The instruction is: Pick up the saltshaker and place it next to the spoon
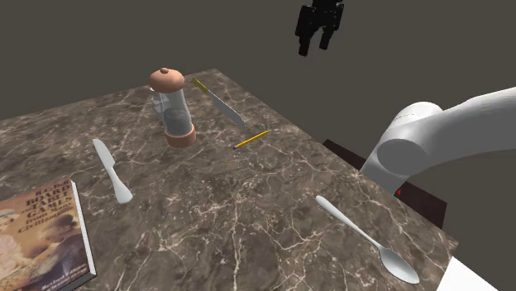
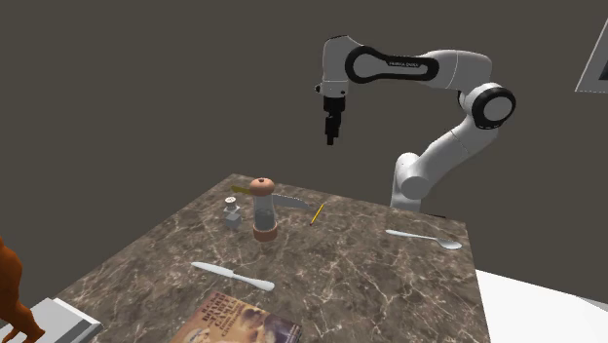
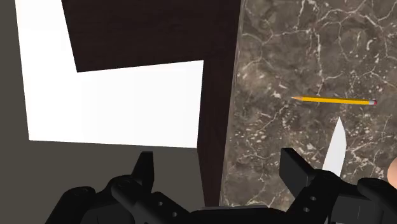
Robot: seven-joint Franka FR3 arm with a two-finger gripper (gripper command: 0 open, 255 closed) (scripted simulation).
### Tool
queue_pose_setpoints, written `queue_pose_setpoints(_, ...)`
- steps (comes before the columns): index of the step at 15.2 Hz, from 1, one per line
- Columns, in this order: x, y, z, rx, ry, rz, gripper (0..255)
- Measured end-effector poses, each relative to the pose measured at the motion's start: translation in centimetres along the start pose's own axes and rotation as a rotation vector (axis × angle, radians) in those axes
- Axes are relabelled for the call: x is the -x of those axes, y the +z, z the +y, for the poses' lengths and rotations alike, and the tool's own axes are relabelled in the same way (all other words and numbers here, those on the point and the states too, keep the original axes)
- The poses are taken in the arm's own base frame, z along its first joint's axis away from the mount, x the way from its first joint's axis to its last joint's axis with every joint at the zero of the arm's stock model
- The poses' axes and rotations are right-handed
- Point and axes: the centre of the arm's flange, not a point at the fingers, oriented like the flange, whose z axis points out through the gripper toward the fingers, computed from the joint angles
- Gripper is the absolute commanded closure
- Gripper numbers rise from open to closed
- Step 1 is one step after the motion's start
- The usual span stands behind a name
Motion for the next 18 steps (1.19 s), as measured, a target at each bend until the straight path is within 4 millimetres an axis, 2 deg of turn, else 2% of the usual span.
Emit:
queue_pose_setpoints(2,-0.3,0.1,-0.5,0.000,0.001,0.000,0)
queue_pose_setpoints(4,-1.4,0.2,-2.1,0.002,0.004,0.000,0)
queue_pose_setpoints(11,-6.6,1.6,-9.6,0.005,0.019,0.001,0)
queue_pose_setpoints(13,-8.0,2.2,-11.2,0.006,0.024,0.001,0)
queue_pose_setpoints(18,-11.9,3.2,-17.1,0.008,0.034,0.001,0)
